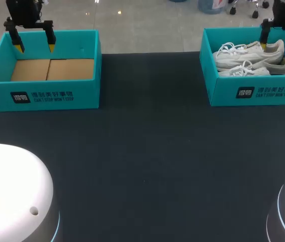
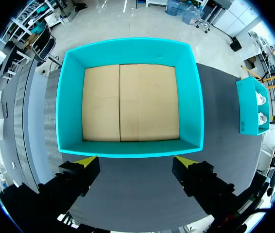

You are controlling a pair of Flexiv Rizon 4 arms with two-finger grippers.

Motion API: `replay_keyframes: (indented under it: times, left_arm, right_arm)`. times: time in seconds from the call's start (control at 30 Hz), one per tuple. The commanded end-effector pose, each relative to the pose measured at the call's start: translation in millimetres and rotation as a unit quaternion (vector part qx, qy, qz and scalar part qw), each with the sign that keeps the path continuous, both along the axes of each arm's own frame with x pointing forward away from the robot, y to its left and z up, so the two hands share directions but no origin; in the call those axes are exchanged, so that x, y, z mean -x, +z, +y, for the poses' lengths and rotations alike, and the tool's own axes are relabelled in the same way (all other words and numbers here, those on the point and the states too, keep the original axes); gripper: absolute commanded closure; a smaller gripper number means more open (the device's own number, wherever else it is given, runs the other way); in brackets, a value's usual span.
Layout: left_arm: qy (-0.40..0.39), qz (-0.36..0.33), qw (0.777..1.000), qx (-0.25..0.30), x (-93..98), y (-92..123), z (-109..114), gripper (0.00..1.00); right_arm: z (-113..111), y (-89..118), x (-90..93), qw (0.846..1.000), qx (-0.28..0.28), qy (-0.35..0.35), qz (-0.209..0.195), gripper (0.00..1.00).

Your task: Take the shoe out of the shoebox, open the shoe tongue, remove and reinsert the insole, then place the shoe into the shoebox

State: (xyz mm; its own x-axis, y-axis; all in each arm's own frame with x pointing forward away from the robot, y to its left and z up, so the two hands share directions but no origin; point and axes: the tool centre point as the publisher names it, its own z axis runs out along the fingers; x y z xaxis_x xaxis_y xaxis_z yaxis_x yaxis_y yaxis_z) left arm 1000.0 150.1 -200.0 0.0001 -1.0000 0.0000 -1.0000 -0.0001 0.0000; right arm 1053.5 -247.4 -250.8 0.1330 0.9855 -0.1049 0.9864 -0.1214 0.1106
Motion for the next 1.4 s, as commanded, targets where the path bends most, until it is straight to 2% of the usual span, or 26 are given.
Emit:
replay_keyframes:
  times: [0.03, 0.23, 0.37, 0.47, 0.9, 1.1, 1.13, 1.2, 1.23, 1.27, 1.3, 1.33, 1.4]
  left_arm:
    - [0.000, 0.000, 1.000, 0.000, 0.0, 0.0, -0.1, 0.00]
    - [0.000, 0.000, 1.000, 0.000, 0.0, 0.0, -0.1, 0.00]
    - [0.000, 0.000, 1.000, 0.000, 0.0, 0.0, -0.1, 0.00]
    - [0.000, 0.000, 1.000, 0.000, 0.0, 0.0, -0.1, 0.00]
    - [0.000, 0.000, 1.000, 0.000, 0.0, 0.0, -0.1, 0.00]
    - [0.000, 0.000, 1.000, 0.000, 0.0, 0.0, -0.1, 0.00]
    - [0.000, 0.000, 1.000, 0.000, 0.0, 0.0, -0.1, 0.00]
    - [0.000, 0.000, 1.000, 0.000, 0.0, 0.0, -0.1, 0.00]
    - [0.000, 0.000, 1.000, 0.000, 0.0, 0.0, -0.1, 0.00]
    - [0.000, 0.000, 1.000, 0.000, 0.0, 0.0, -0.1, 0.00]
    - [0.000, 0.000, 1.000, 0.000, 0.0, 0.0, -0.1, 0.00]
    - [0.000, 0.000, 1.000, 0.000, 0.0, 0.0, -0.1, 0.00]
    - [0.000, 0.000, 1.000, 0.000, 0.0, 0.0, -0.1, 0.00]
  right_arm:
    - [-15.4, -11.6, -8.2, 1.000, -0.002, -0.001, 0.013, 0.00]
    - [-43.2, -25.3, 0.1, 0.999, 0.002, -0.028, 0.017, 0.00]
    - [-53.1, -34.7, 2.8, 1.000, 0.000, -0.028, 0.006, 0.00]
    - [-59.5, -50.3, 1.8, 1.000, 0.000, -0.026, 0.004, 0.00]
    - [-70.1, -89.9, -0.1, 1.000, 0.009, -0.008, 0.010, 0.00]
    - [-73.9, -114.4, -3.1, 1.000, 0.012, -0.003, 0.019, 0.02]
    - [-74.2, -117.9, -4.1, 1.000, 0.012, -0.004, 0.023, 0.04]
    - [-74.6, -121.9, -5.3, 1.000, 0.012, -0.007, 0.027, 0.24]
    - [-74.7, -123.3, -5.7, 0.999, 0.017, -0.007, 0.029, 0.36]
    - [-75.0, -124.7, -5.8, 0.999, 0.020, -0.008, 0.031, 0.56]
    - [-75.7, -125.8, -5.8, 0.999, 0.021, -0.009, 0.032, 0.62]
    - [-76.8, -127.0, -5.6, 0.999, 0.022, -0.012, 0.033, 0.72]
    - [-78.2, -128.2, -5.2, 0.999, 0.025, -0.017, 0.036, 0.83]
